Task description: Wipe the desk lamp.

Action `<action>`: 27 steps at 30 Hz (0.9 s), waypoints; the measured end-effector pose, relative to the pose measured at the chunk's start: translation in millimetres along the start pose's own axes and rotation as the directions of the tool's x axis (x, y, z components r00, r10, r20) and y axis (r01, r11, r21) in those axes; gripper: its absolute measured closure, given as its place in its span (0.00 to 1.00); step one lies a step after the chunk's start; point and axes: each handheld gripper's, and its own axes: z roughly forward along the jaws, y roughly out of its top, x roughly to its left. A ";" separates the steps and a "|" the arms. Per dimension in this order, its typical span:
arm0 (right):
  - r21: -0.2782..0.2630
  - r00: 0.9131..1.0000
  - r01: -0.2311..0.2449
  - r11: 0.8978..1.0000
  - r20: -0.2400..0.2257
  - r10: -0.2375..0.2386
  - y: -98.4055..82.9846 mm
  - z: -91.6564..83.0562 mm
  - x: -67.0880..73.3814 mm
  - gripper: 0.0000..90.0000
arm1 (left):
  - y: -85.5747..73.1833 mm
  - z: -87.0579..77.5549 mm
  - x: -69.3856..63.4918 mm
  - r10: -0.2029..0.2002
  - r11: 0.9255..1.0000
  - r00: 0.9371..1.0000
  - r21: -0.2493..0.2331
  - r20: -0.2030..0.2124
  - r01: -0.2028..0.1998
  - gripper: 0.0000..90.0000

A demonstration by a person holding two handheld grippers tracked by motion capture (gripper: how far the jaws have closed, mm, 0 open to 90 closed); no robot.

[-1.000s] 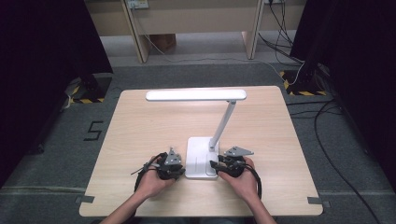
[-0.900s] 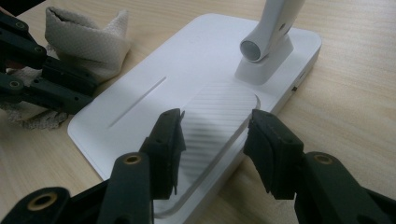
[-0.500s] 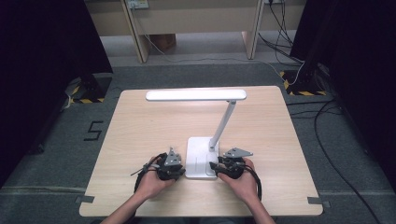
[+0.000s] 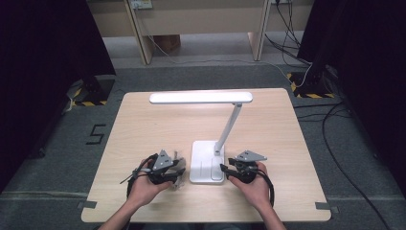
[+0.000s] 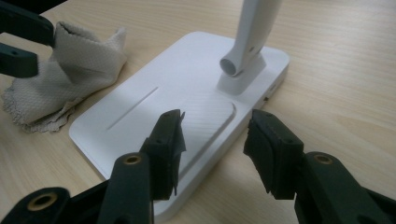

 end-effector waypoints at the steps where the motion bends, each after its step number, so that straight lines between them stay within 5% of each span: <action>1: -0.005 1.000 -0.001 1.000 0.005 0.001 -0.5 -2.6 -1.3 0.61 | -0.2 -3.6 1.4 -0.003 1.000 1.000 -0.015 -0.005 0.003 0.60; 7: -0.036 0.999 -0.005 0.999 0.035 0.007 -2.9 -19.6 -8.7 0.61 | -7.3 -22.7 10.5 -0.028 0.998 0.999 -0.057 -0.030 0.026 0.53; 13: -0.043 0.998 -0.004 0.999 0.068 0.007 -10.9 -34.4 -15.5 0.59 | -31.1 -37.2 25.4 -0.080 0.996 0.994 -0.055 -0.075 0.076 0.50; 19: -0.048 0.994 -0.004 0.999 0.106 0.009 -17.4 -49.7 -25.1 0.58 | -56.7 -48.4 41.7 -0.131 0.991 0.982 -0.041 -0.140 0.126 0.48; 27: -0.053 0.984 -0.019 0.998 0.177 0.029 -31.8 -64.4 -42.4 0.56 | -85.9 -49.6 59.7 -0.134 0.991 0.967 -0.033 -0.217 0.130 0.47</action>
